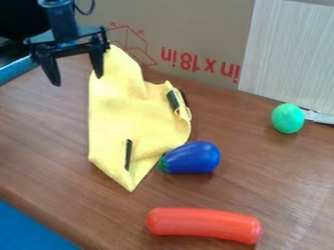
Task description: Move the cloth to the bottom left of the table
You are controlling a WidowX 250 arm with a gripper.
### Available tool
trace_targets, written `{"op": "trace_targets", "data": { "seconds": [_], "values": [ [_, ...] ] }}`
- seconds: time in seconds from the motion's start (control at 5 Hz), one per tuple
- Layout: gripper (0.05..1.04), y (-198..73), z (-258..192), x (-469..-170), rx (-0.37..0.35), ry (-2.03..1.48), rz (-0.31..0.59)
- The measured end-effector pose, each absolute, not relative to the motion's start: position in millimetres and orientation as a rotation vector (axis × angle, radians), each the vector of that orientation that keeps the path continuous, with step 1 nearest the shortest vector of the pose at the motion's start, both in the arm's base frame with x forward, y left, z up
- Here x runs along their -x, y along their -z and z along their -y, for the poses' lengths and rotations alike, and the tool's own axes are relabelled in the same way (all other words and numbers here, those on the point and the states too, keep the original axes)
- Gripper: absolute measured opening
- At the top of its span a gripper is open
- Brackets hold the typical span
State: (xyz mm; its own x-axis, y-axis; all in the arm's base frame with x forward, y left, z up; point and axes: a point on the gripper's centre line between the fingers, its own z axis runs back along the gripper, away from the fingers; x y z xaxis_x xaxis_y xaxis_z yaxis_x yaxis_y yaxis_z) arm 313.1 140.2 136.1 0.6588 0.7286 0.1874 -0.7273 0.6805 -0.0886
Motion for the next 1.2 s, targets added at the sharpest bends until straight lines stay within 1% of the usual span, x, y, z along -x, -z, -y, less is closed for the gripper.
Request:
{"op": "trace_targets", "data": {
  "seconds": [0.2,0.4,0.6,1.0,1.2],
  "values": [
    [0.999,-128,-137,-323,-0.006,-0.838,0.248],
    [0.999,-119,-129,-332,-0.003,-0.844,0.252],
    [0.999,-117,-116,-338,-0.005,-0.829,0.253],
    [0.999,-92,-94,-348,-0.03,-0.829,0.207],
    [0.999,-79,-86,-357,-0.046,-0.836,0.224]
  ]
}}
